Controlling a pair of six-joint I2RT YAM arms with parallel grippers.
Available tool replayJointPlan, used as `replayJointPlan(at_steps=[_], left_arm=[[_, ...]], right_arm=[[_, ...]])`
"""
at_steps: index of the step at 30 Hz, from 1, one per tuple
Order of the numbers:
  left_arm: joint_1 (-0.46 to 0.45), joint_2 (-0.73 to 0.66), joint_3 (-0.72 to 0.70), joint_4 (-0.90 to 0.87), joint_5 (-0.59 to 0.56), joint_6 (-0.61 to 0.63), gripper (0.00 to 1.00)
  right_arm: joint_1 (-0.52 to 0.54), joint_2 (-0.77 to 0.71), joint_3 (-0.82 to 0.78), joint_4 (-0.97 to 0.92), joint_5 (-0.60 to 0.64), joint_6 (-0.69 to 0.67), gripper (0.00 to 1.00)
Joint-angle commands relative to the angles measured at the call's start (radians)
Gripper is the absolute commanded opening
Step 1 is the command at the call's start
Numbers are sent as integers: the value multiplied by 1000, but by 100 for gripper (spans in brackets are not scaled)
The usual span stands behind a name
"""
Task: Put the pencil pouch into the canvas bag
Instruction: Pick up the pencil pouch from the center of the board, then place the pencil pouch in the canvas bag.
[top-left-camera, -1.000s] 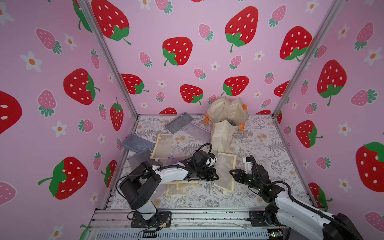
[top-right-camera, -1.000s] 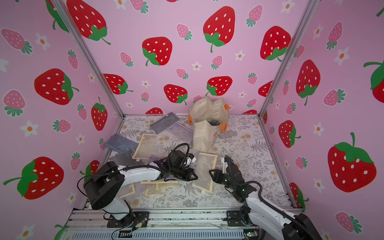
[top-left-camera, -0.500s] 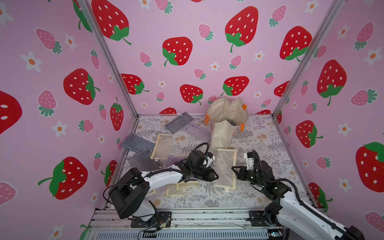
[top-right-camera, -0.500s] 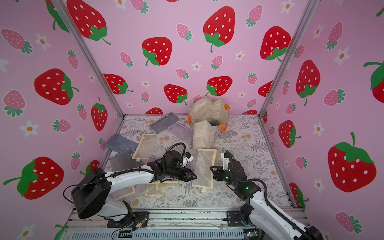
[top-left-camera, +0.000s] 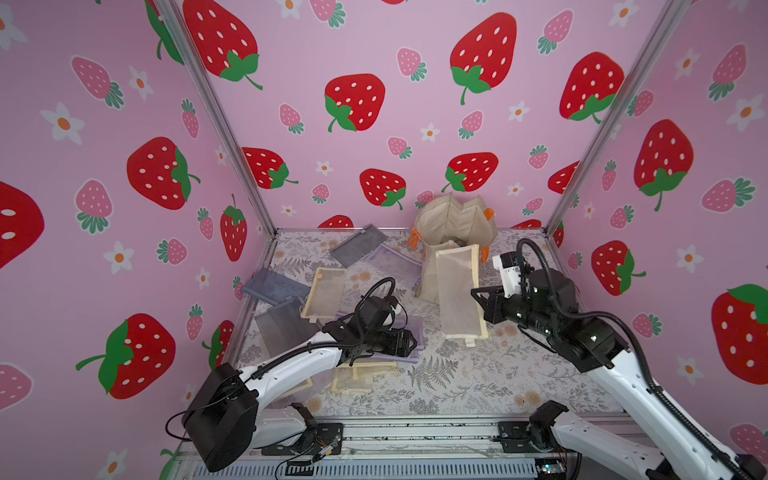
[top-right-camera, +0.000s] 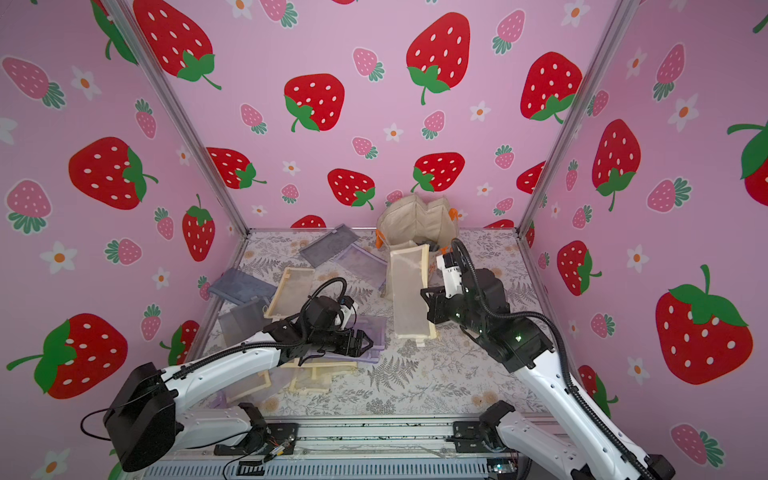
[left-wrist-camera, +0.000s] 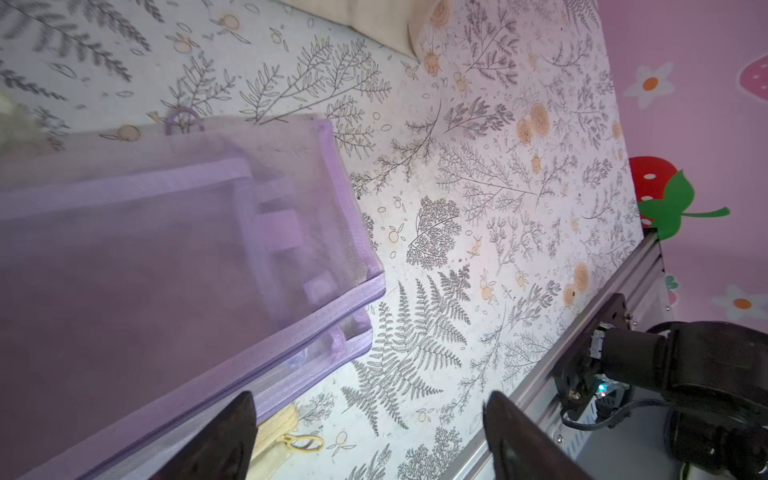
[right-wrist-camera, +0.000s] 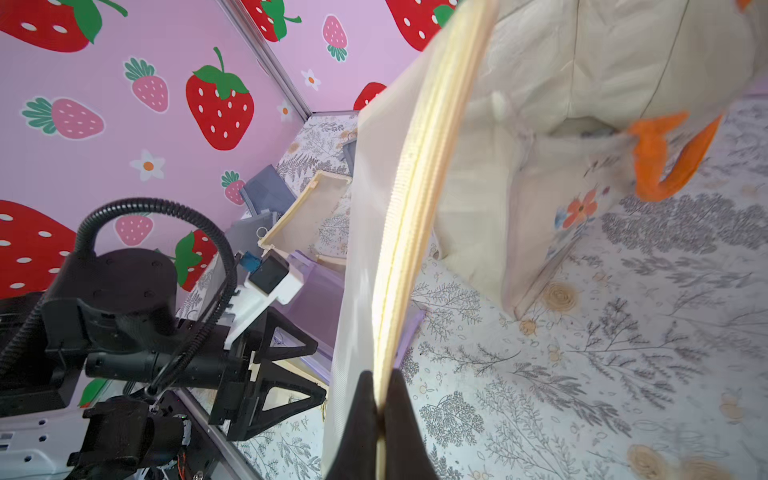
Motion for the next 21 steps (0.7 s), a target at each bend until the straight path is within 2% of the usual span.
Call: replayJointPlan(at_steps=[1,5,10,15,21], left_arm=[[21,-35,35,-62,-59,45,88],[34,-53,47,-63,-63,62,89],[37,-67,63,-61,-55,78,89],[52,-69,60,-51,-39,92,90],[69,-74,55,-40,-20,99,90]], right_arm=[[0,154,235,-109,79,-104,0],[-92,336,506,-149,121,-148,0],[-262,509,713,-150,121,-145,0],[-335,643,823,-142,205,-149,0],[-355,782,900,-157,270,-166,0]])
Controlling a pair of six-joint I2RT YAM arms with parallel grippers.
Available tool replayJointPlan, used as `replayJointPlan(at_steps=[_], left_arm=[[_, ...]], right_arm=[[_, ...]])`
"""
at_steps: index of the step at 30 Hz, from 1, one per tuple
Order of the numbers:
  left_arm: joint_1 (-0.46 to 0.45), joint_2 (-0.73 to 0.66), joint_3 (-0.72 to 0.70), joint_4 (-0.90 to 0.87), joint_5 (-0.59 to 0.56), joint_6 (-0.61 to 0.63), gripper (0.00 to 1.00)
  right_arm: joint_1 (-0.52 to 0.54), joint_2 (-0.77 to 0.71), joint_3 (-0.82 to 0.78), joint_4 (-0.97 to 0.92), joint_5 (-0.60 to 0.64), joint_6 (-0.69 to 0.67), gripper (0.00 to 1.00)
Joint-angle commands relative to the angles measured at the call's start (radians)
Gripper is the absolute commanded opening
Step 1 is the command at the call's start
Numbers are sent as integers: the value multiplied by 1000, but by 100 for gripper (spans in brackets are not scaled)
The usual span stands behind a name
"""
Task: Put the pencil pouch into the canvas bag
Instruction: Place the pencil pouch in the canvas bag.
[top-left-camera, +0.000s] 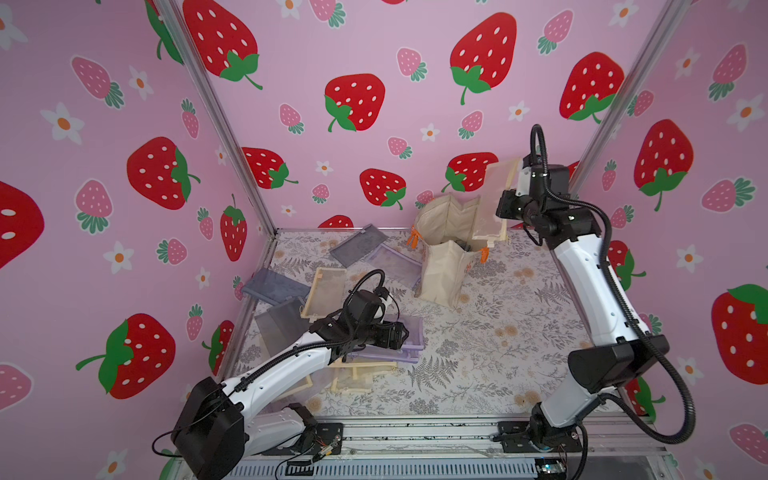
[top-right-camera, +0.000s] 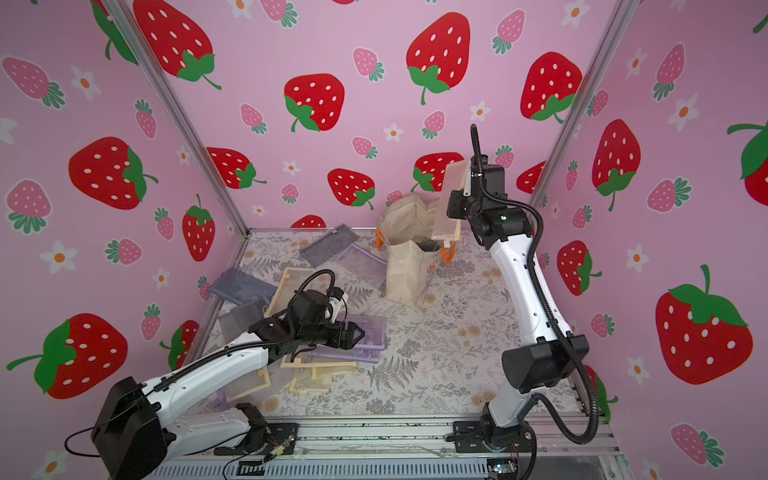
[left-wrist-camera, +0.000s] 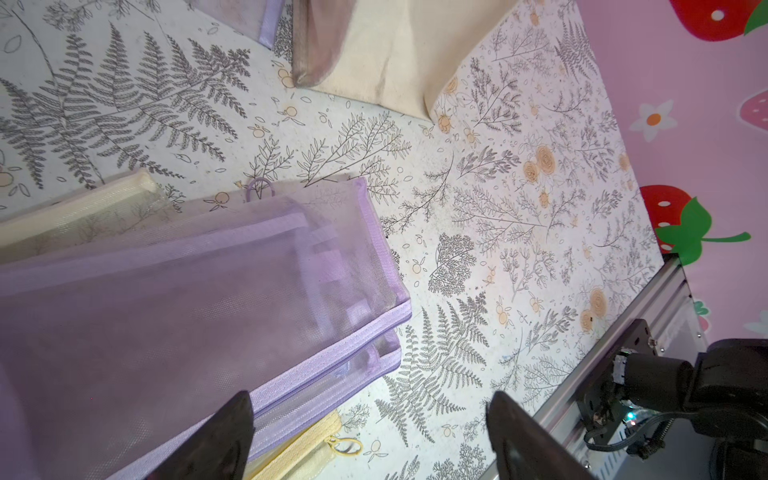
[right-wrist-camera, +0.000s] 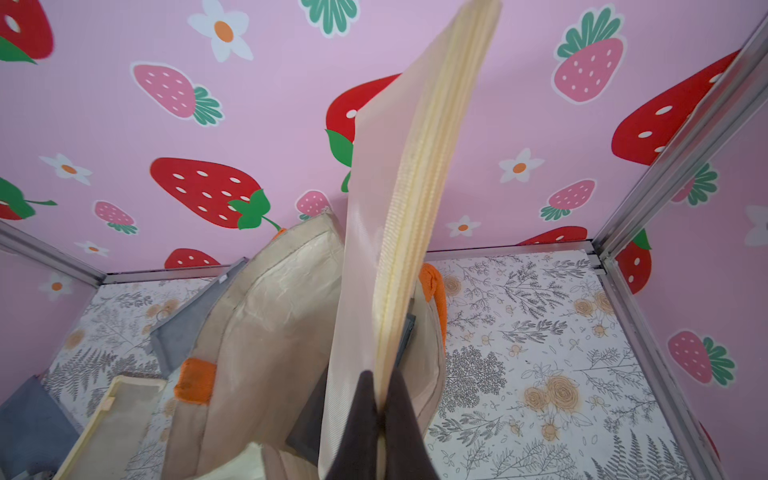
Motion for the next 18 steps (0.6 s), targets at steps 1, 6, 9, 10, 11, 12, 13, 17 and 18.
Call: replayJointPlan(at_steps=[1,6,9,10,11,12,13,17,18], left_arm=[[11,-18,29,-1,15,24,90],[21,-33,17,2,14,22,90],[24,-33,15,8,15,22,90],[23,-32,14,9,16,23,90],[24,-30,15,10,16,22,90],[25,-28,16,11,15,23,90],[25,-27,17,10,16,24,90],[26,-30,12,14,15,24,90],[28,-30,12,14,14,24,90]], right_arm=[[-4,50,33,-27,46,-19,0],[-2,94,0,-13,31,7,0],[-2,72,-68,21,43,22,0],[-2,63,-94,33,45,29,0],[-2,58,-107,37,44,34,0],[-2,56,-120,37,42,39,0],[-1,56,-131,37,43,41,0],[-1,64,-156,38,53,50,0],[-1,72,-149,32,54,49,0]])
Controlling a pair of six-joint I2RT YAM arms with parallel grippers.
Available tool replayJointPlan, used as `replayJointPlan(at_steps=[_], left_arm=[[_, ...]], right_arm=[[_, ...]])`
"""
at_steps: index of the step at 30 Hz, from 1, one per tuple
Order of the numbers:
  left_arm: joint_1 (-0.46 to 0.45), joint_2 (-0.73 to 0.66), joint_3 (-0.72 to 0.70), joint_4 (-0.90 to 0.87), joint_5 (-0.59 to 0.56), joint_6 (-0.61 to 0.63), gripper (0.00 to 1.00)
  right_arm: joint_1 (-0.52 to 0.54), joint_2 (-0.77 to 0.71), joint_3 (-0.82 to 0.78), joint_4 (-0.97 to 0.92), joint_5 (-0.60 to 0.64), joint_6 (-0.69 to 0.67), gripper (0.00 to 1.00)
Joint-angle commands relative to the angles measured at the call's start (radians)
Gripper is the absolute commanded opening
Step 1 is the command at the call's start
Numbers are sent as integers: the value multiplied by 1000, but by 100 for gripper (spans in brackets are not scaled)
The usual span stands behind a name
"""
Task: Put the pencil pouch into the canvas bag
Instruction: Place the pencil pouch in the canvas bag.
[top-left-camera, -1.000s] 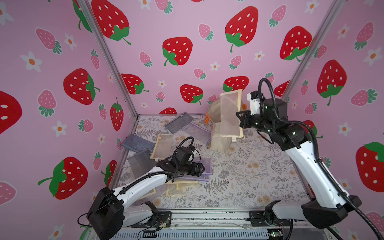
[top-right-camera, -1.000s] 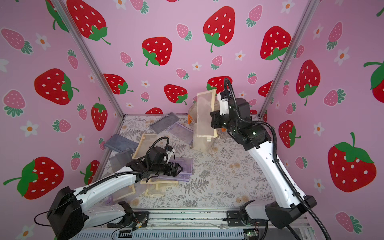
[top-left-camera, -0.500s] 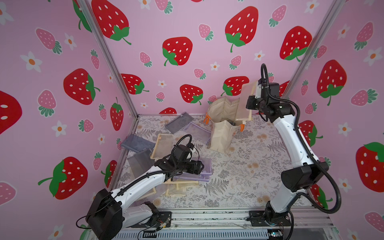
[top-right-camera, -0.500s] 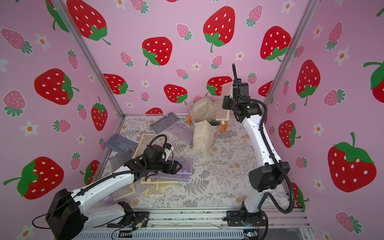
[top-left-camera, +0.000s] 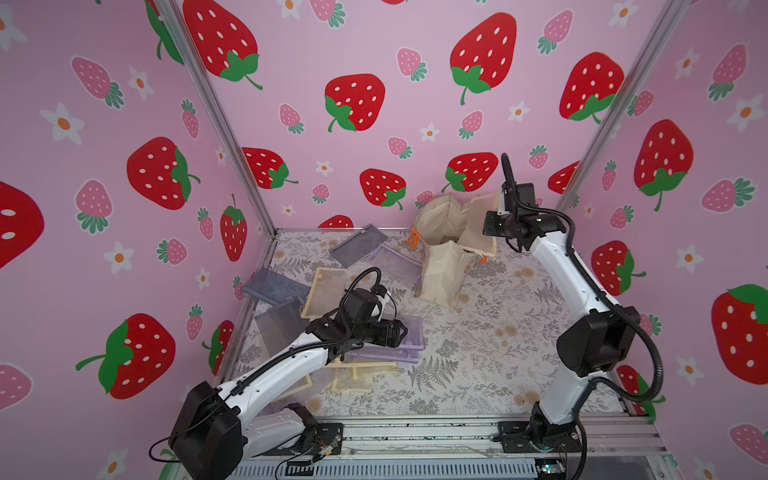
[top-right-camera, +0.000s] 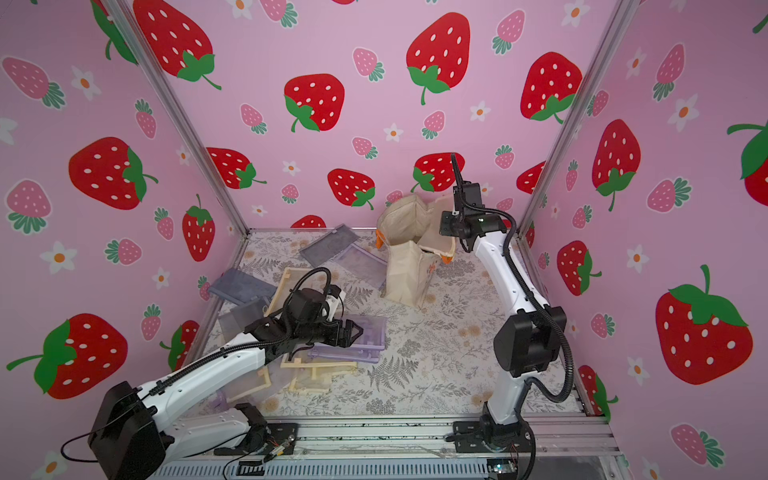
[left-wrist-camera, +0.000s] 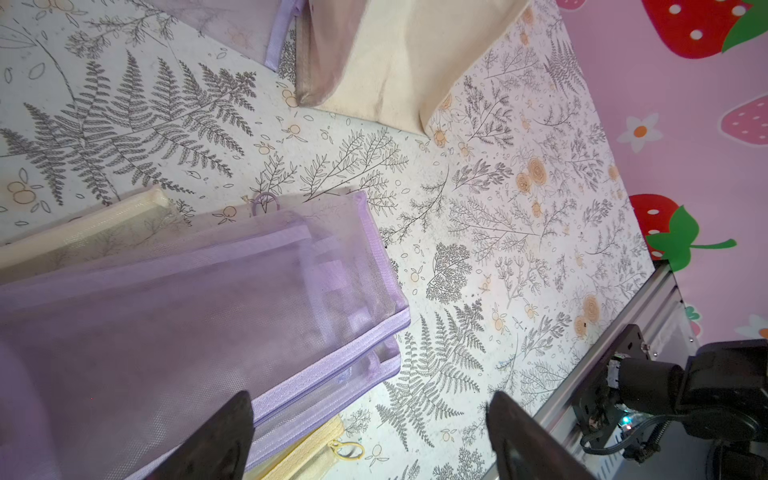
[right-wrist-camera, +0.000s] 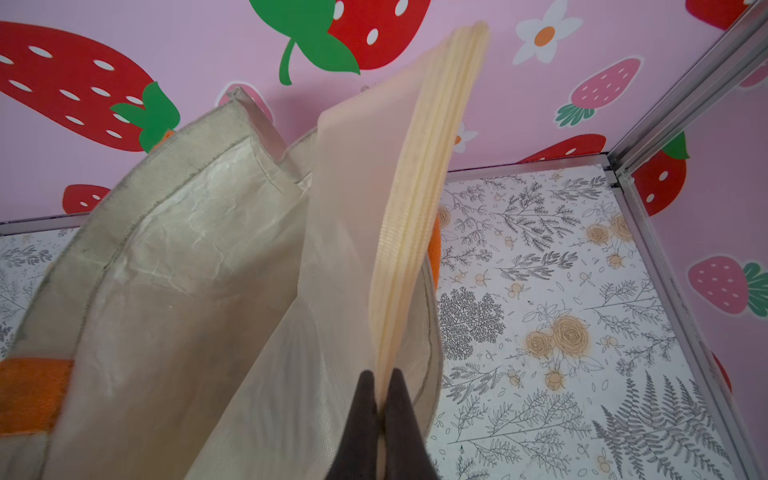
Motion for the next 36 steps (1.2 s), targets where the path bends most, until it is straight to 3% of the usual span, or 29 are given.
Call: replayJointPlan(at_steps=[1,6,11,19,25,32,36], left_arm=[[7,-9,12,6,3,13,90],[6,-17,7,-1,-9,14,90],[8,-26,5,-2,-19,16,90],[10,-29,6,-3,-25,18,90],[9,-34,3,-6,-31,20,90],[10,-28,7,-7,-36,23,90],[9,-32,10,-11,-41,25,90]], right_arm=[[0,-5,20,-2,23,12,2],[5,37,65,-43,45,5,15],[22,41,61,-75,95,-7,17],[34,40,61,-60,51,-3,26],[42,53,97,-58,4,15,41],[40,43,88,-41,-79,40,36],[33,60,86,-20,-116,73,22]])
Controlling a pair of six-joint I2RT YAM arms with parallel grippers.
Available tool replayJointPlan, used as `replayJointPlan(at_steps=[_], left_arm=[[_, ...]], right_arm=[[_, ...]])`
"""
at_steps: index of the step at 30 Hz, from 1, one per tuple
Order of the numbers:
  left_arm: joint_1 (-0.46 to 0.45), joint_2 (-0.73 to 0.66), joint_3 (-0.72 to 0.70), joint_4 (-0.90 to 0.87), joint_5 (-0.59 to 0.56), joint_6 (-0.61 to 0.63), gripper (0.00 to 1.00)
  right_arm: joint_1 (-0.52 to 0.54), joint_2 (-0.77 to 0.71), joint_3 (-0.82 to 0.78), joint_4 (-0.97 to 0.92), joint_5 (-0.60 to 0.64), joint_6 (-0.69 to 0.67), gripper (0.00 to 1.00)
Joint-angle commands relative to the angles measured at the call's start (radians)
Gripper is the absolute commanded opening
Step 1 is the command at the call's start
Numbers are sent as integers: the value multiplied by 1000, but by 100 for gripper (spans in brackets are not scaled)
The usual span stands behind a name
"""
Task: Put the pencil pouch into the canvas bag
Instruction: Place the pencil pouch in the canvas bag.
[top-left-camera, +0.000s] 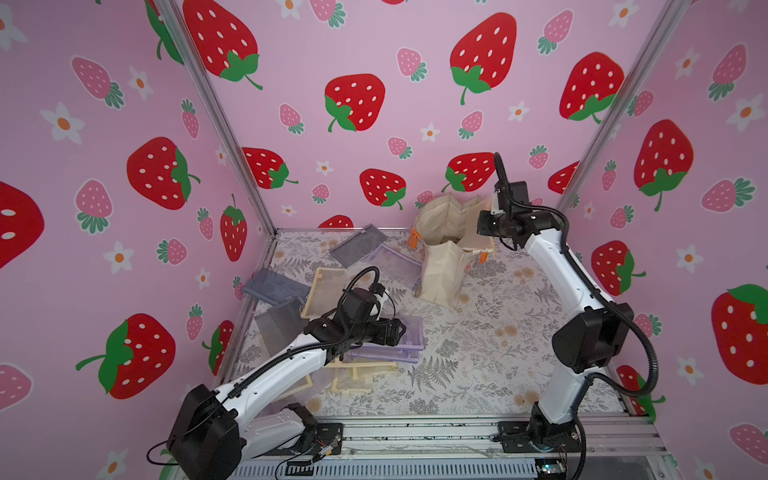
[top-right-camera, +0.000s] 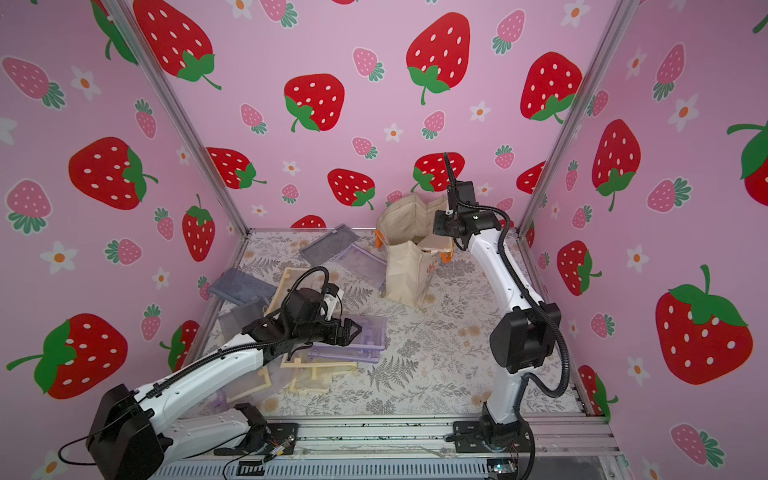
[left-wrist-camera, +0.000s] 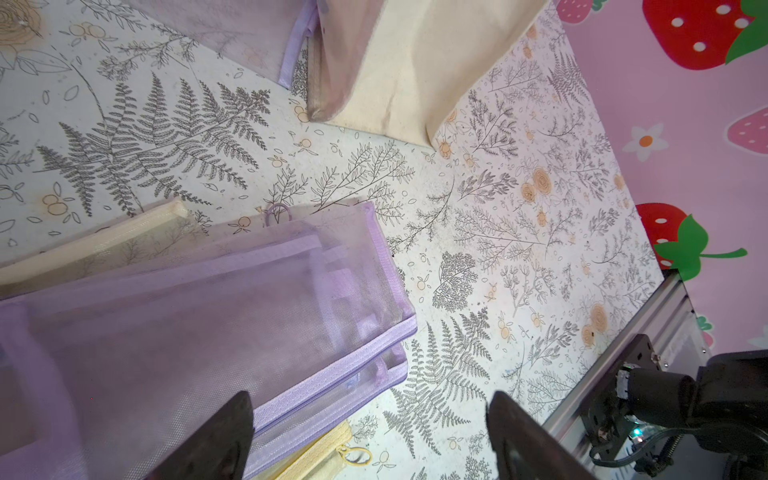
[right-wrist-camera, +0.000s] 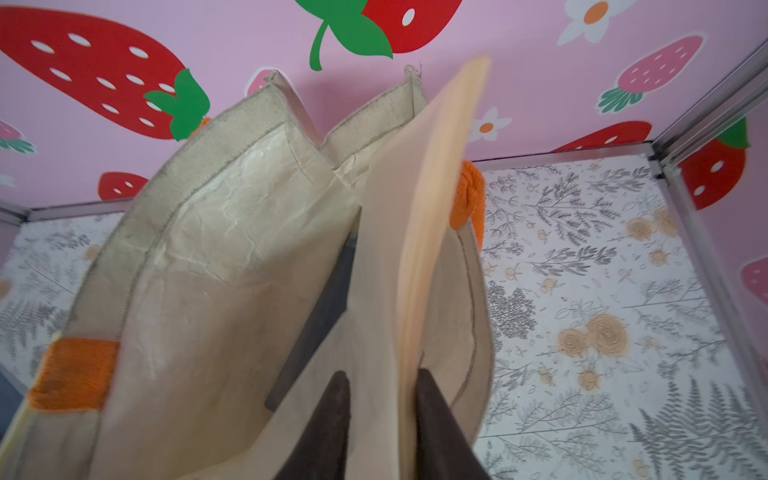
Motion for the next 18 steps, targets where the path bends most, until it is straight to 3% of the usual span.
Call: replayJointPlan(at_steps=[1,5,8,15,18], left_arm=[[5,-18,9,-13,-16,17,90],[6,-29,6,-18,-24,17,90],[6,-31,10,-22,-28,17,90],[10,-42,32,-46,-40,22,90],[17,-52,49,-80,-48,20,90]], right_arm=[[-3,23,22,26,-50,39,20],[-26,27,14,87,-95,118,18],[-26,54,69,74,-83,127,23],[-33,101,130,36,-83,88,29],[-27,53,117,15,-77,20,36]])
